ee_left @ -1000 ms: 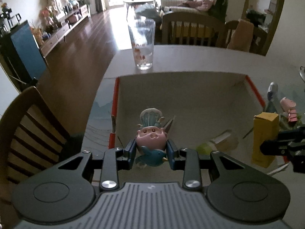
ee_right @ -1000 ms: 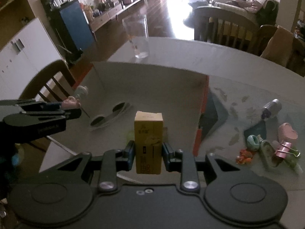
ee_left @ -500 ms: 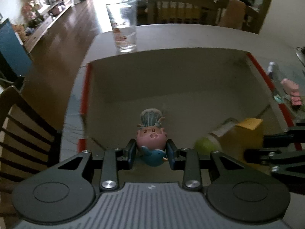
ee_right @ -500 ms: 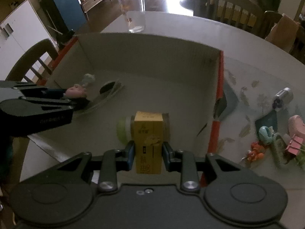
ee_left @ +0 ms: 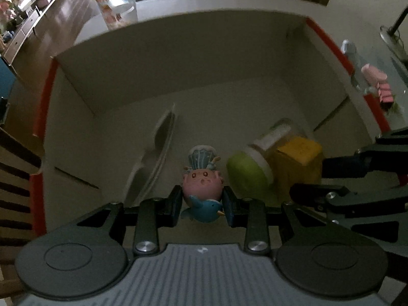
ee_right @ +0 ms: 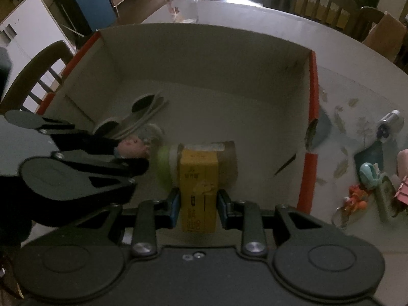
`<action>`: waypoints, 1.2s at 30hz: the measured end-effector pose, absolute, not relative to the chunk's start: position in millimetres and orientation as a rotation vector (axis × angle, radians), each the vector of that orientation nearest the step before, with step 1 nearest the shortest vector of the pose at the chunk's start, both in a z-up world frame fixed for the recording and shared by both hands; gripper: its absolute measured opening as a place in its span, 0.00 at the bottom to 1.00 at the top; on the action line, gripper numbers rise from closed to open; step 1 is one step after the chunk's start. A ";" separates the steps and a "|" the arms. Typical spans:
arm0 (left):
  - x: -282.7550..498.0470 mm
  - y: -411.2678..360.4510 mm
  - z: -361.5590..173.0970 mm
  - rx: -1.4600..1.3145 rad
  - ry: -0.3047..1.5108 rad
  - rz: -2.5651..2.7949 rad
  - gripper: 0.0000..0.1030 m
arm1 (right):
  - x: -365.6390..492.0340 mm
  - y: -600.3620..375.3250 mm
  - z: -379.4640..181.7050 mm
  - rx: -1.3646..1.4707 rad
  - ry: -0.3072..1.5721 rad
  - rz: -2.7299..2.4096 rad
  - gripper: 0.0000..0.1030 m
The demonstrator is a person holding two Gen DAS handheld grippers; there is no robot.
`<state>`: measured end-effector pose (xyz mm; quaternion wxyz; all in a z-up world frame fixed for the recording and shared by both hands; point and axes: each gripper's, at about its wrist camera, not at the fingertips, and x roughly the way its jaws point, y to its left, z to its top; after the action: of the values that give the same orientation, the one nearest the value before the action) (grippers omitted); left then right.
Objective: Organize rigid objects
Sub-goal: 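Carry the pig figurine with left tool while right tool carries the yellow box into the cardboard box, then open left gripper over the box floor while right gripper releases the yellow box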
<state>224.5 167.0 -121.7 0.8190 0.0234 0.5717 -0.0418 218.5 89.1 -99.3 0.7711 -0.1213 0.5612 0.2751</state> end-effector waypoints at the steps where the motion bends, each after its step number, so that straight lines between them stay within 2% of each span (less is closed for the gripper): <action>1: 224.3 166.3 -122.8 0.053 1.224 -0.085 0.32 | 218.6 89.9 -99.4 -0.261 1.218 0.593 0.29; 12: 222.7 159.7 -124.1 0.062 1.280 -0.070 0.34 | 210.4 80.4 -88.6 -0.224 1.199 0.623 0.35; 15: 226.7 163.0 -121.0 0.067 1.272 -0.055 0.40 | 210.6 75.1 -83.6 -0.214 1.189 0.631 0.38; 17: 222.2 163.4 -117.1 0.058 1.254 -0.048 0.50 | 207.0 73.1 -78.3 -0.214 1.175 0.635 0.41; 19: 216.1 164.4 -112.2 0.042 1.233 -0.045 0.58 | 204.3 73.9 -74.7 -0.220 1.158 0.619 0.51; 20: 213.3 165.1 -109.4 0.036 1.223 -0.041 0.59 | 203.4 71.9 -73.4 -0.216 1.154 0.618 0.53; 36: 180.9 170.4 -55.1 -0.024 1.071 -0.028 0.59 | 179.9 51.2 -30.1 -0.172 1.042 0.632 0.55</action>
<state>180.9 170.4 -55.1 0.8599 -0.0115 0.5102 -0.0133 179.9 51.2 -30.1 0.8164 -0.0808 0.4889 0.2965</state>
